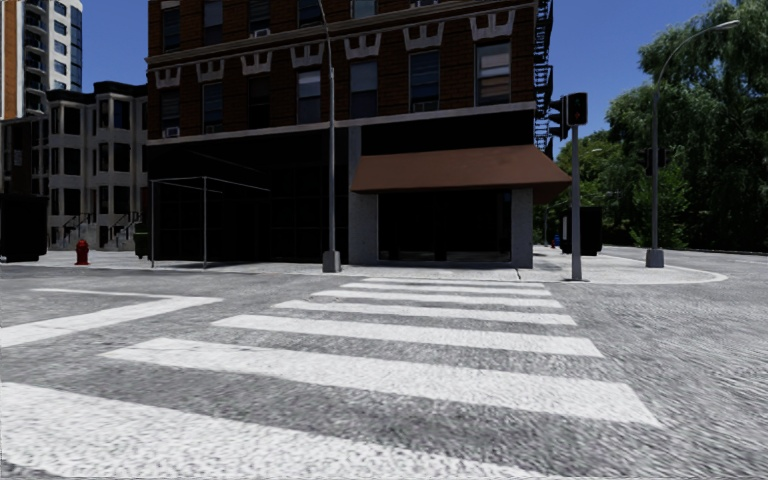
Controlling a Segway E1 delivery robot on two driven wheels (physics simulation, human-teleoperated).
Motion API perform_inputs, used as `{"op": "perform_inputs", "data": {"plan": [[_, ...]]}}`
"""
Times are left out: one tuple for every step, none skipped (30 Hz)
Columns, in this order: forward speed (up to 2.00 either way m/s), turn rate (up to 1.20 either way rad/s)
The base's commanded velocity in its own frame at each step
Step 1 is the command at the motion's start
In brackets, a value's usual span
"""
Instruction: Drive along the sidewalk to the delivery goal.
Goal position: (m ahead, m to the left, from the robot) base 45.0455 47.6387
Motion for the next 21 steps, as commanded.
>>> {"op": "perform_inputs", "data": {"plan": [[1.55,-0.2],[1.55,-0.2],[1.55,-0.2],[1.55,-0.2],[1.55,-0.2],[1.55,-0.2],[1.55,-0.21],[1.55,-0.23],[1.55,-0.24],[1.55,-0.26],[1.55,-0.26],[1.55,-0.26],[1.55,-0.27],[1.55,-0.28],[1.55,-0.28],[1.55,-0.29],[1.55,-0.29],[1.55,-0.29],[1.55,-0.3],[1.55,-0.3],[1.55,-0.3]]}}
